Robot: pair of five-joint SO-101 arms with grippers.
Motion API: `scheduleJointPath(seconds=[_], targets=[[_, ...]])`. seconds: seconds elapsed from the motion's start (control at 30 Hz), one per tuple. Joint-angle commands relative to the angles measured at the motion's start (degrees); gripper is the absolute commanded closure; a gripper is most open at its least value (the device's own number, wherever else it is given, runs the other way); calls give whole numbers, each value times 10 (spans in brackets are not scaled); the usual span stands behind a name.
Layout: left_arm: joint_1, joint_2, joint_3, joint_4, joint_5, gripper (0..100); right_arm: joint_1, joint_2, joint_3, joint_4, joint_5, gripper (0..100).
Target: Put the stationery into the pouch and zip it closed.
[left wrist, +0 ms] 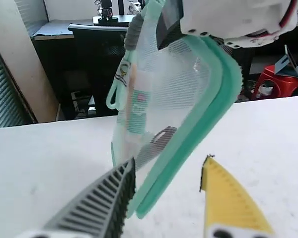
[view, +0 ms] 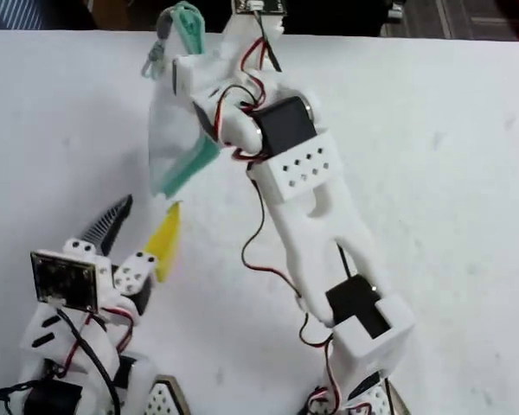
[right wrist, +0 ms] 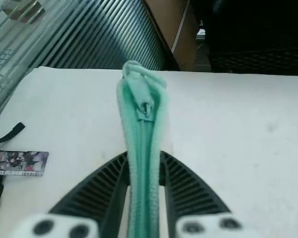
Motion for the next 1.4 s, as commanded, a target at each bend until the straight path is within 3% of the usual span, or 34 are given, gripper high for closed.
scheduleJointPath(seconds=[0.0,0.13,0.33,0.43,0.63,1.07,1.37], targets=[[-16,1,-27,0,9,768,49,-8,8,-12,6,981],[-55,1,-28,-4,66,767,102,17,62,-12,6,981],[-70,1,-14,-8,72,770,152,28,159,-13,6,981],[-68,1,25,-51,72,770,174,17,217,-12,11,981],[-67,1,97,-142,72,770,201,-41,353,-12,174,981],[-50,2,115,-154,71,770,237,-87,542,-15,451,981],[-31,2,164,-215,69,771,278,-92,656,-12,643,981]])
